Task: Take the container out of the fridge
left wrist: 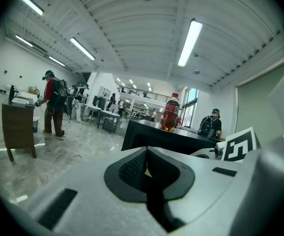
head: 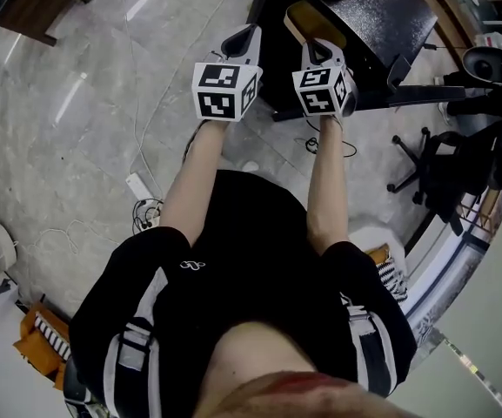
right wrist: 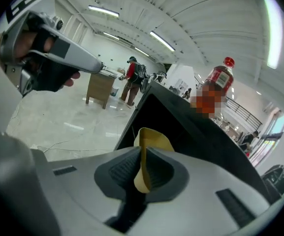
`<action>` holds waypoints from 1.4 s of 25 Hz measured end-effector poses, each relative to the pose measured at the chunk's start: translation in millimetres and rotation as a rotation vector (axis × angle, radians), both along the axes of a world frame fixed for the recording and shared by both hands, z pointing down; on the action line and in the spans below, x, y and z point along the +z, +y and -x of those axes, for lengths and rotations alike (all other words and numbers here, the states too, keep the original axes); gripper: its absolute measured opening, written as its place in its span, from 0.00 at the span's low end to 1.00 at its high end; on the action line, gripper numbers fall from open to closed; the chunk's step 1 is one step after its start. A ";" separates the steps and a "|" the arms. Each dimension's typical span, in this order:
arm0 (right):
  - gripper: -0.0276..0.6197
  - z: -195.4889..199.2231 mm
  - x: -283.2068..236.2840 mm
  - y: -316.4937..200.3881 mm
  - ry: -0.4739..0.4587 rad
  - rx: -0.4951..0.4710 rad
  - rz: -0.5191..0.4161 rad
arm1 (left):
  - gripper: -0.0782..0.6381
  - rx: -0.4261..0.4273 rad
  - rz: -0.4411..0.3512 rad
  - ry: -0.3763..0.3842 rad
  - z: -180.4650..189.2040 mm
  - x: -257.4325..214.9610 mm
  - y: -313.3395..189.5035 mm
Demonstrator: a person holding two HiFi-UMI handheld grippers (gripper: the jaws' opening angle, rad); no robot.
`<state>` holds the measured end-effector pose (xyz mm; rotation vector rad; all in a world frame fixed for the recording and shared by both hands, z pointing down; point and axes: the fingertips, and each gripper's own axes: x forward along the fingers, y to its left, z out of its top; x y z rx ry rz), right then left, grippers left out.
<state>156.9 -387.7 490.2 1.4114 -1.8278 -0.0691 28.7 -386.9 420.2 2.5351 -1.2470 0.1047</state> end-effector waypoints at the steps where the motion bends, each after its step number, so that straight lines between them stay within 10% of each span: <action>1: 0.07 -1.0 4.0 -2.0 0.008 -0.004 0.016 | 0.12 -0.004 -0.002 0.003 0.7 -1.3 -0.7; 26: 0.07 -0.9 49.6 -33.2 0.035 -0.052 0.212 | 0.12 -0.087 -0.015 0.021 27.7 -9.5 -3.7; 35: 0.07 16.5 14.7 -13.6 -0.218 -0.010 0.083 | 0.12 -0.098 -0.023 0.012 29.6 -13.2 2.0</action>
